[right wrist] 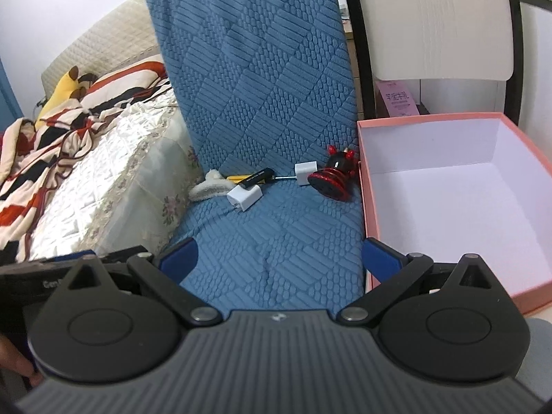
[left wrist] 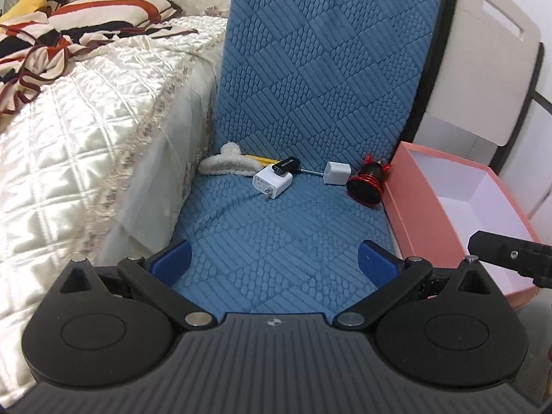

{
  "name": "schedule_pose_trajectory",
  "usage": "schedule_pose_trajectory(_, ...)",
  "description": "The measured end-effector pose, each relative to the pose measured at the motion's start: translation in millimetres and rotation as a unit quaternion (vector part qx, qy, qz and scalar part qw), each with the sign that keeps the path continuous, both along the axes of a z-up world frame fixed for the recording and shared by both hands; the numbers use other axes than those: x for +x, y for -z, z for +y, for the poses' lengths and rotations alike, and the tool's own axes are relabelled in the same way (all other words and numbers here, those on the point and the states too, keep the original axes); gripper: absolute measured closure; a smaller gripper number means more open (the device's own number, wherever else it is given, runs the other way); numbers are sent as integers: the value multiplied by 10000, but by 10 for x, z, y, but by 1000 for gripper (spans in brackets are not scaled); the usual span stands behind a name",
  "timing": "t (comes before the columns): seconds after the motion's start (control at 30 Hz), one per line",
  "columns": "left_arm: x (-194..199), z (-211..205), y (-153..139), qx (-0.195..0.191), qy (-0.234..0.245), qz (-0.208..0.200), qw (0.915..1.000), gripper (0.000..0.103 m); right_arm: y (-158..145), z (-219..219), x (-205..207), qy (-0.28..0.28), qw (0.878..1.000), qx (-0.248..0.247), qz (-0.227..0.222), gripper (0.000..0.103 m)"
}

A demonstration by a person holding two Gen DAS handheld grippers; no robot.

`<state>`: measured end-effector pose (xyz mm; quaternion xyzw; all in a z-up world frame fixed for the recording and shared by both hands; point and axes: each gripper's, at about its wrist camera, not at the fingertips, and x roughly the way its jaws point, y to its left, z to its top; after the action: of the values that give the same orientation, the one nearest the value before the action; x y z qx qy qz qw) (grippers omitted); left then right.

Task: Organize rigid objects
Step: 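Grasp the black USB stick with the right tool while the left tool approaches the white plug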

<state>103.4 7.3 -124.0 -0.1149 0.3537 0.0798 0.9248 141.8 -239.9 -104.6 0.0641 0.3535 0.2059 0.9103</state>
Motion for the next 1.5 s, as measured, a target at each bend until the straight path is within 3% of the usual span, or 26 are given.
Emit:
schedule_pose_trajectory(0.33, 645, 80, 516, -73, 171, -120, 9998, 0, 443, 83, 607, 103, 9995, 302, 81, 3)
schedule_pose_trajectory(0.43, 825, 127, 649, -222, 488, -124, 9985, 0, 522, 131, 777, -42, 9990, 433, 48, 6)
schedule_pose_trajectory(0.6, 1106, 228, 807, -388, 559, -61, 9977, 0, 533, 254, 950, -313, 9970, 705, -3, 7)
schedule_pose_trajectory(0.73, 1339, 301, 920, -313, 597, 116, 9977, 0, 654, 333, 1191, -373, 9947, 916, 295, 7)
schedule_pose_trajectory(0.9, 1607, 457, 1056, -277, 587, 324, 9974, 0, 703, 535, 1540, -513, 9952, 766, 317, 21)
schedule_pose_trajectory(1.1, 1978, 603, 1196, -283, 638, 547, 9961, 0, 884, 759, 2071, -736, 9941, 703, 366, 22)
schedule_pose_trajectory(1.27, 2241, 752, 1338, -289, 588, 736, 9951, 7, 1161, 852, 2449, -823, 9873, 1069, 835, 22)
schedule_pose_trajectory(1.5, 2522, 832, 1470, -302, 779, 833, 9930, 15, 1367, 1123, 2748, -1035, 9815, 982, 1274, 22)
